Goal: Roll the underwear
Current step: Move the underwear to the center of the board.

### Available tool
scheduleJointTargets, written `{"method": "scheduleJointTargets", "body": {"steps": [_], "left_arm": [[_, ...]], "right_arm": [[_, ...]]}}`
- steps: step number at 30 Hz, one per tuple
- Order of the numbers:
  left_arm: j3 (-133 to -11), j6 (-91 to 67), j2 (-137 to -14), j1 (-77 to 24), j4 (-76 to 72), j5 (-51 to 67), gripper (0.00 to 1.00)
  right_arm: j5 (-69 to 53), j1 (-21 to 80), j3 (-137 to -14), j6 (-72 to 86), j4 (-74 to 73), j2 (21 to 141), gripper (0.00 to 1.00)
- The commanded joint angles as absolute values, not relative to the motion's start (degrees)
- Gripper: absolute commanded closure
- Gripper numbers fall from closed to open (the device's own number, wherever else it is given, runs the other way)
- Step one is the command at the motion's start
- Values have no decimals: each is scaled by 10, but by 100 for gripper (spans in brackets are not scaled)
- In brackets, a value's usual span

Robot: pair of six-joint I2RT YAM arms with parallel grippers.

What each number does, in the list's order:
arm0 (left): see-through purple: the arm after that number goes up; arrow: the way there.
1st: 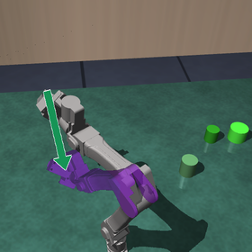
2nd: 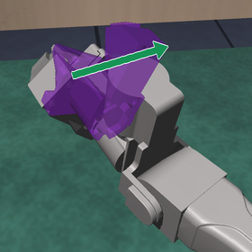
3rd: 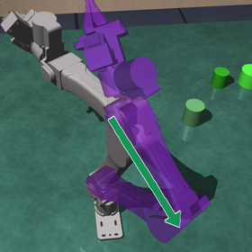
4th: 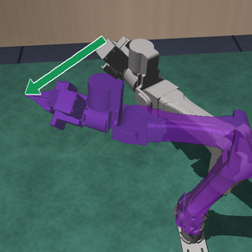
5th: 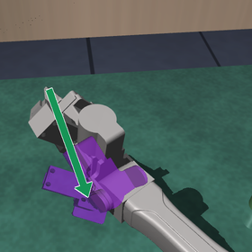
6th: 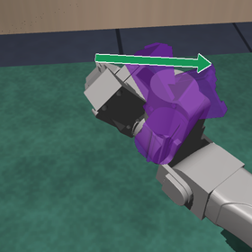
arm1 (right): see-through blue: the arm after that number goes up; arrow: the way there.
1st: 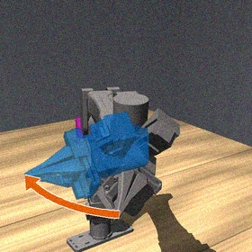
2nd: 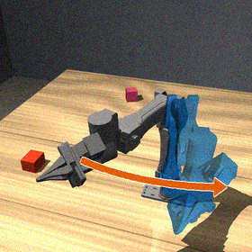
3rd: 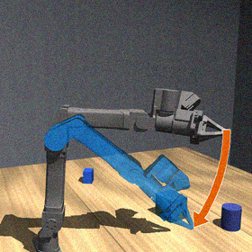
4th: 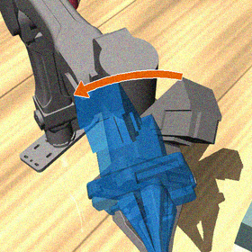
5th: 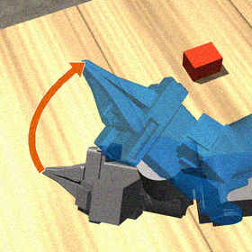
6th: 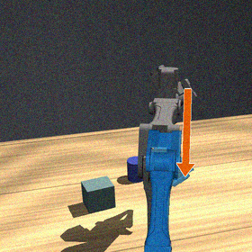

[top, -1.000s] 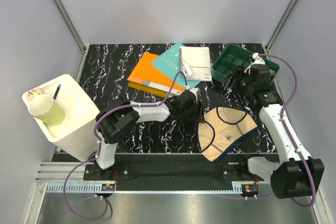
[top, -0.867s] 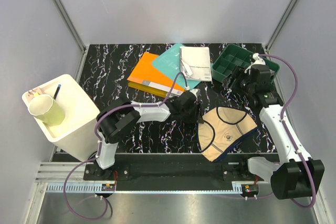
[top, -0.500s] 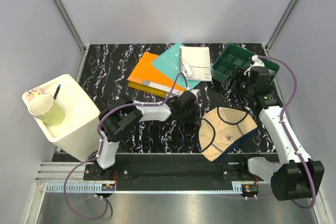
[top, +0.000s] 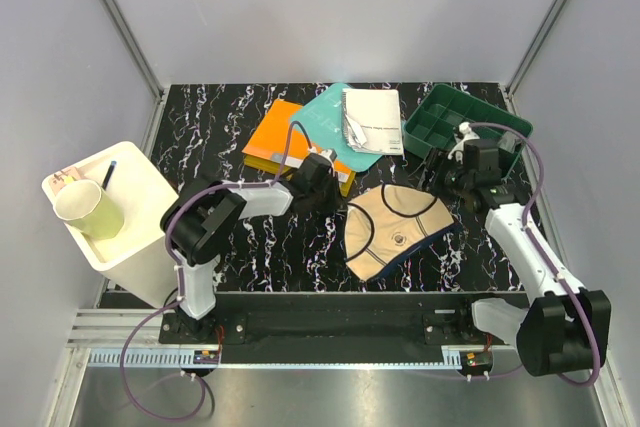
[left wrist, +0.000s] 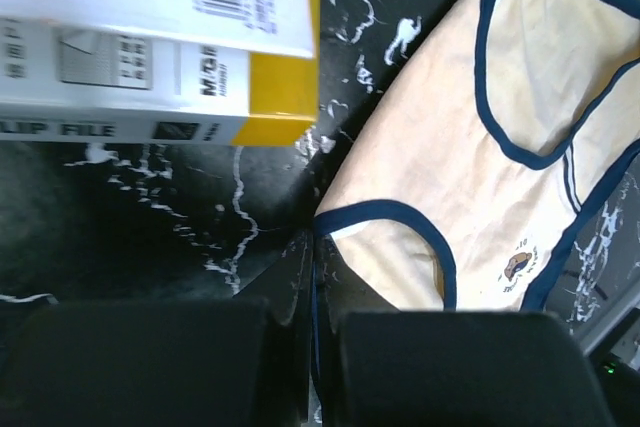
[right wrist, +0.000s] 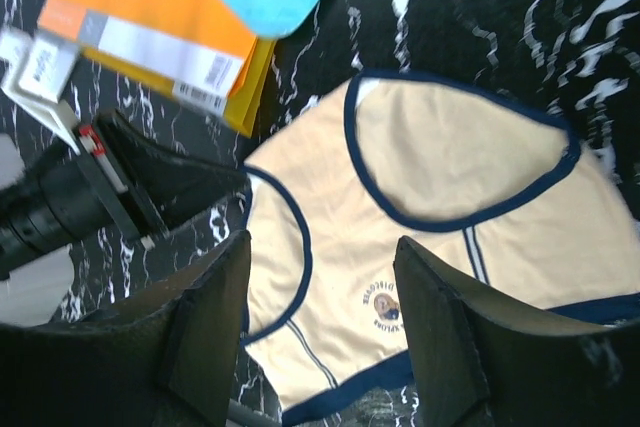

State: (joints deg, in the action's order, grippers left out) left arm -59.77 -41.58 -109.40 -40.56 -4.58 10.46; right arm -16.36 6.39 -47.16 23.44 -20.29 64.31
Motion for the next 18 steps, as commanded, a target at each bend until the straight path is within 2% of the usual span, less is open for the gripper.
{"method": "scheduleJointTargets", "body": {"steps": [1,9,10,11,12,14,15,18], "left_arm": [[-595,-373,-1069,-389,-42,80,100],[-642,-333,-1076,-378,-24,74,100],[-645,-329,-1077,-378,-21,77,98],[-649,-323,-1077,-376,-18,78,91],[-656,-322,-1074,-374,-9,78,76],[-657,-322,-1062,-374,-2,79,59],[-651,-323,-1053,-373,13,79,44],[-617,-330,-1006,-373,18,69,29]], "right_arm": [[-202,92,-458,235,-171,664,34],[-209,182,-395,258,-135,673,35],[-206,196,-390,258,-130,672,35],[-205,226,-384,254,-129,670,36],[-203,238,-381,253,-127,668,35],[-200,282,-374,246,-121,663,36],[-195,296,-373,243,-121,660,36],[-171,366,-368,221,-115,650,37]]}}
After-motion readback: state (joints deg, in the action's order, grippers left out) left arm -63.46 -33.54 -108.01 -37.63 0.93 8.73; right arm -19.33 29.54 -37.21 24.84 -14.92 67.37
